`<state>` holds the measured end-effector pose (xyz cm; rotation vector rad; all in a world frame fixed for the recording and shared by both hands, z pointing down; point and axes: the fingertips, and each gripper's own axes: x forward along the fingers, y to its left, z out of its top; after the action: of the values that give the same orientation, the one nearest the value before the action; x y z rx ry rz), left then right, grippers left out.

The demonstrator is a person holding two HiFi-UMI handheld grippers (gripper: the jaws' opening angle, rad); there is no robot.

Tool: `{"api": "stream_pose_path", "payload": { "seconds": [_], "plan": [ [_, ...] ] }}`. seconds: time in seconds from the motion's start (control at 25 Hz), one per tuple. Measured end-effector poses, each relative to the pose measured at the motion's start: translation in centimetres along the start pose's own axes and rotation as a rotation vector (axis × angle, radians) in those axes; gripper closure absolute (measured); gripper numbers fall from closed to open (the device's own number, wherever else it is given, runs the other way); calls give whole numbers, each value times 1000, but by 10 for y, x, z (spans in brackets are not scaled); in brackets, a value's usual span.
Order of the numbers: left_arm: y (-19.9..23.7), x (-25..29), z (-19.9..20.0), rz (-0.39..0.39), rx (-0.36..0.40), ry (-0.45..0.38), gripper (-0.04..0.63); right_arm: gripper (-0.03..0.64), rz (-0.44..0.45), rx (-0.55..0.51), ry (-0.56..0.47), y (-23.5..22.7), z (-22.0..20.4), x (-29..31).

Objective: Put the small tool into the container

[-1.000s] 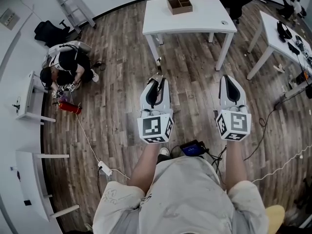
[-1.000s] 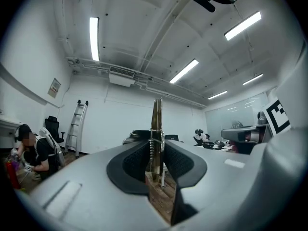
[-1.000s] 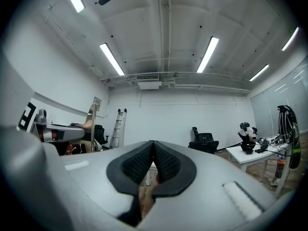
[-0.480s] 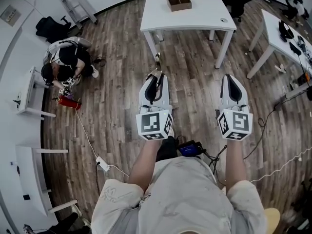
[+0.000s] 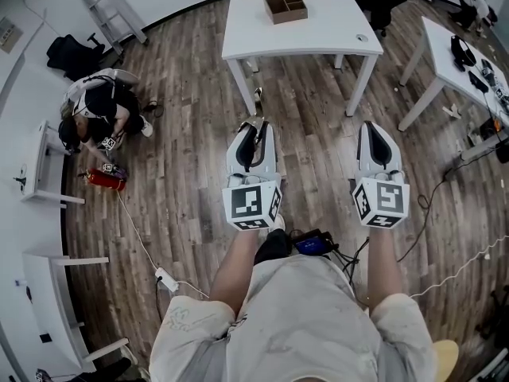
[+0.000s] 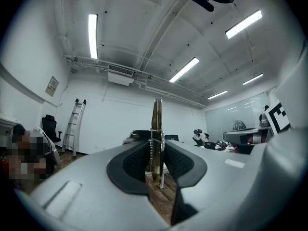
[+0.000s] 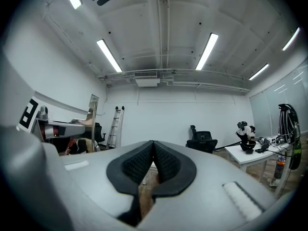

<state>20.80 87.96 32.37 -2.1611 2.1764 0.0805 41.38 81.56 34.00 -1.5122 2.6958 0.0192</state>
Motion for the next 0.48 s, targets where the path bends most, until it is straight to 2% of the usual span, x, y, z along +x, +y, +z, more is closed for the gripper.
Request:
{"api": "stream_pose_path", "payload": {
  "seconds": [0.2,0.48],
  "plan": [
    [49,48,-2,-11,-11,0,489,612,-7,-10,4,20,2,67],
    [151,117,5,-23,-26,-4,491,612,-11,-30,7,76,15,179]
  ]
}}
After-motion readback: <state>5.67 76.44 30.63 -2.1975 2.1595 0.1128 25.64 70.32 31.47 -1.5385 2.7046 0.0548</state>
